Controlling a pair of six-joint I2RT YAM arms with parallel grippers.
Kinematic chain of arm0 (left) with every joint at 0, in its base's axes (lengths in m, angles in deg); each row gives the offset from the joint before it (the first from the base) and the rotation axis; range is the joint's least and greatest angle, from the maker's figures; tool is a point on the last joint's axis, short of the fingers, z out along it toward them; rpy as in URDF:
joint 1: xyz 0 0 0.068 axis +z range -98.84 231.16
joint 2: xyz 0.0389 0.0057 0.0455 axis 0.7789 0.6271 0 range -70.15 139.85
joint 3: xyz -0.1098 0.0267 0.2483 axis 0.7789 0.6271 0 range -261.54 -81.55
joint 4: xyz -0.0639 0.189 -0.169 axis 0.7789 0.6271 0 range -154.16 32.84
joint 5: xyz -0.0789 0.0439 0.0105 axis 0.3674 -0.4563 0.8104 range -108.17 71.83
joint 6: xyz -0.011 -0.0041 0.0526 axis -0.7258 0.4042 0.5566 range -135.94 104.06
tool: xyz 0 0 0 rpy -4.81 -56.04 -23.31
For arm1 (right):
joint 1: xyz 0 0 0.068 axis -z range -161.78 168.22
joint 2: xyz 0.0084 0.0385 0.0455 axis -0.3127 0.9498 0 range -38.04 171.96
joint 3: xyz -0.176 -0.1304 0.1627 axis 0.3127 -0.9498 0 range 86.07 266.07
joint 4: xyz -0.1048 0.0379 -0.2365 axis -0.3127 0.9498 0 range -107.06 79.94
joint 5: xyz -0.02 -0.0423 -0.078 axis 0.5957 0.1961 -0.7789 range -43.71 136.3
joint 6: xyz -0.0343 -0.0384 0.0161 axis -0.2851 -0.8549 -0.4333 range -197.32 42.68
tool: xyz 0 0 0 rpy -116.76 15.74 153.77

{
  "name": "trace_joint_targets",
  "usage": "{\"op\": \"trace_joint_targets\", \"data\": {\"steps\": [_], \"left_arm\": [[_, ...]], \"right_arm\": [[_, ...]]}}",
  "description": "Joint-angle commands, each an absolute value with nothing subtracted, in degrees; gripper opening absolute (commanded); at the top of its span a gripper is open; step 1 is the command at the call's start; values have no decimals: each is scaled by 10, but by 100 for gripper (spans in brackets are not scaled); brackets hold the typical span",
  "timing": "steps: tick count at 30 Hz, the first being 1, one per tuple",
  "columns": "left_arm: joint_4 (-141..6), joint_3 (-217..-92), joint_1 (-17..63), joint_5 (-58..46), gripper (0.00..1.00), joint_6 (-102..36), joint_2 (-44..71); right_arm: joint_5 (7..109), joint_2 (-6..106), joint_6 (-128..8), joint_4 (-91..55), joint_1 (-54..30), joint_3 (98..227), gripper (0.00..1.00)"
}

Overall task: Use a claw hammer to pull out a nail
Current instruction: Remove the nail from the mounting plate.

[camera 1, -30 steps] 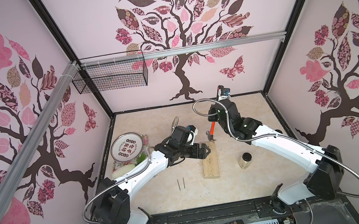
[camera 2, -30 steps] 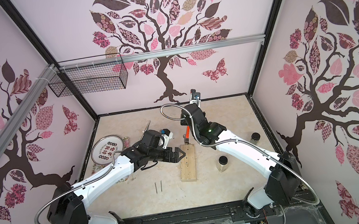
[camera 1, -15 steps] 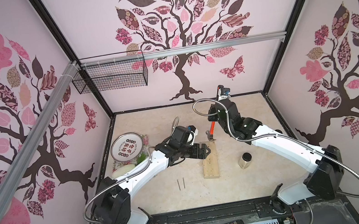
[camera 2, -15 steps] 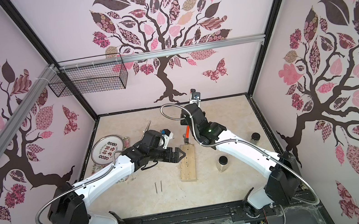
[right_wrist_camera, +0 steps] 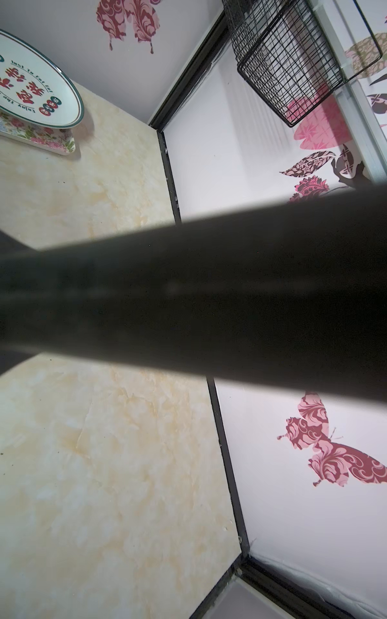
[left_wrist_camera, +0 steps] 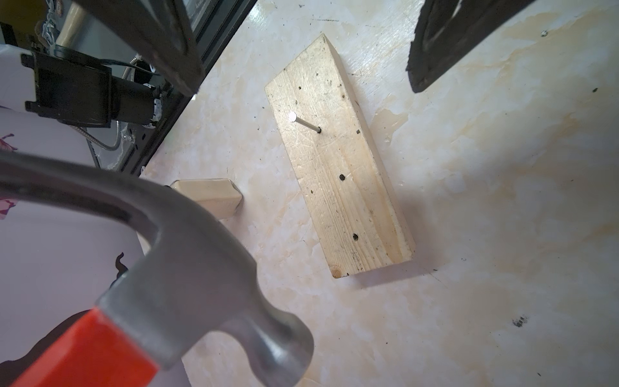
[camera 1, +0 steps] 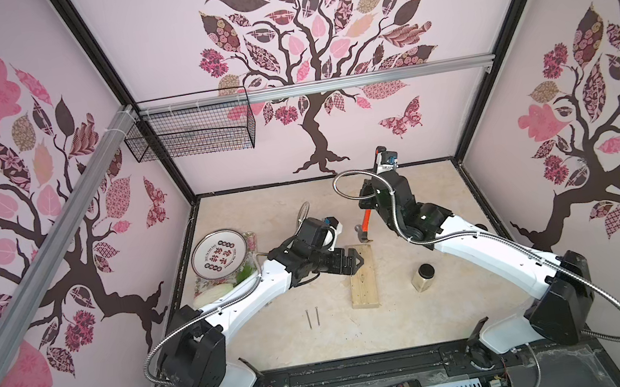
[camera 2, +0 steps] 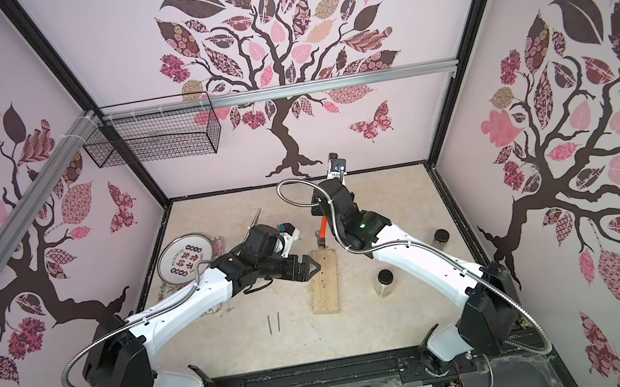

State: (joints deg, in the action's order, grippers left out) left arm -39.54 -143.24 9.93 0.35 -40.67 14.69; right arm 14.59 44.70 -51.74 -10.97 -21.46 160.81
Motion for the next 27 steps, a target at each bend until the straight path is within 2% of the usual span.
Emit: {"op": "trace_joint_targets", "data": {"steps": [1,5,10,18,23,27], "left_arm": [[-397,-1441,103,13,98,-393,148],[-377,-1453,102,20,98,-415,138],[-328,-1440,99,-31,97,-468,109],[-427,-1319,64,-41,96,-532,57],[-481,-1299,28,-25,93,-533,103],[-548,-1275,24,-2,89,-550,147]], "right_arm": [[143,443,-521,-166,-218,1630,5],[144,449,-530,-173,-218,1633,5],[161,454,-540,-197,-218,1626,5],[185,458,-560,-270,-218,1572,4],[181,464,-575,-308,-228,1541,4],[150,454,-612,-392,-245,1481,4]]}}
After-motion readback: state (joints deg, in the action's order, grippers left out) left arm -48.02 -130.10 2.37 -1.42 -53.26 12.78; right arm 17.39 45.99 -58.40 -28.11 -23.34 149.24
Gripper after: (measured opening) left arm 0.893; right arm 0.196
